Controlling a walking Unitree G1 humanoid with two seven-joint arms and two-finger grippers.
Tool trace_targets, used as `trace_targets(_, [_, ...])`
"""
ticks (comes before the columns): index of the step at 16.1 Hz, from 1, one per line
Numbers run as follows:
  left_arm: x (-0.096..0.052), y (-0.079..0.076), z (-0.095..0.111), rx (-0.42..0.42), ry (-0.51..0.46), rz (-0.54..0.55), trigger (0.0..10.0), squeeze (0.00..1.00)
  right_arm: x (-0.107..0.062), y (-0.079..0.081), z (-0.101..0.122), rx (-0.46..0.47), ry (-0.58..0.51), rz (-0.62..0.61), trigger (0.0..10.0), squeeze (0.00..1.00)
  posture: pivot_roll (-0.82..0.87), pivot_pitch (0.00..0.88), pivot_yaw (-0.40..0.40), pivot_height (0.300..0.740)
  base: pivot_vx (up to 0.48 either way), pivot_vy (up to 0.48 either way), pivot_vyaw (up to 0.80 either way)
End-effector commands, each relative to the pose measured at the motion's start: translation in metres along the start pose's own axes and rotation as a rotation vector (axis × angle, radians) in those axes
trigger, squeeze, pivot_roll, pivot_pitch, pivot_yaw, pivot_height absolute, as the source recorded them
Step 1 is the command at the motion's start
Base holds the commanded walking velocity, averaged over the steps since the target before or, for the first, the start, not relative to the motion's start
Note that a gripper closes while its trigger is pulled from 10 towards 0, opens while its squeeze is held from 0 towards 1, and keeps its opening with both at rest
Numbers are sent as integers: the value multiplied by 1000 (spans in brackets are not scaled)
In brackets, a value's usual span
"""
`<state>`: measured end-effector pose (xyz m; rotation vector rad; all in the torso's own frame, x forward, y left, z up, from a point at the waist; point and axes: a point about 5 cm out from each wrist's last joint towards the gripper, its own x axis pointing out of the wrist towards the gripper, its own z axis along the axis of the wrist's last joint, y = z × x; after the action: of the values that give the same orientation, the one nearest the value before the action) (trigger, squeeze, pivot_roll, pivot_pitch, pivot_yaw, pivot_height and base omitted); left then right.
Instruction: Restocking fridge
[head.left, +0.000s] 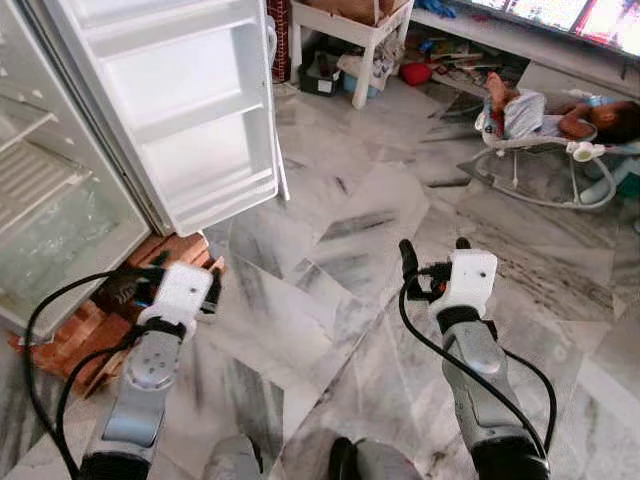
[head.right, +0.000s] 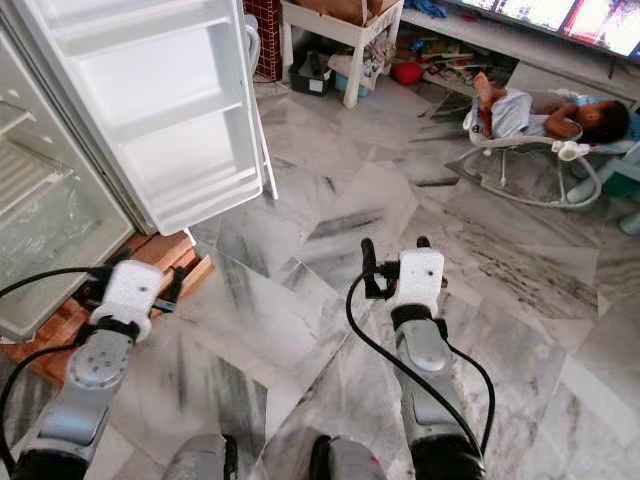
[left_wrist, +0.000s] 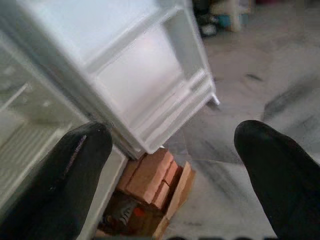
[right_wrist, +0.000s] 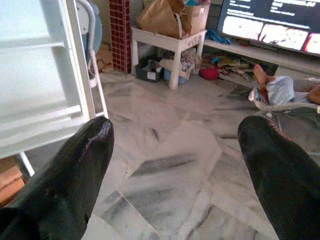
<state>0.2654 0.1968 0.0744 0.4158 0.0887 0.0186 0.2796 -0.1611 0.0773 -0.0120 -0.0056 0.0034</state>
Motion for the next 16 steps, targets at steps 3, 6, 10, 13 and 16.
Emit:
trace_targets(3, [-15,12,-10,-175,20,108,10000,0,-4,-14,2,-21,-7,-24,10000,0,137,103,-86,740,0,0,0])
trace_targets(6, [-28,-2,-12,-249,29,-22,10000,0,-6,-19,2,-34,2,-29,10000,0,132,110,-91,740,0,0,-179])
trace_targets(10, [-23,-5,-8,-277,26,-37,10000,0,-3,-13,5,-32,0,-6,10000,0,121,114,-99,740,0,-286,-800])
trace_targets(13, [-20,-9,-5,-291,21,-53,10000,0,-3,-14,5,-36,1,-2,10000,0,118,108,-99,740,0,-420,-800])
trace_targets(16, [-16,-11,-1,-293,11,-63,10000,0,-1,-13,5,-33,2,-3,10000,0,118,115,-105,740,0,-82,-800])
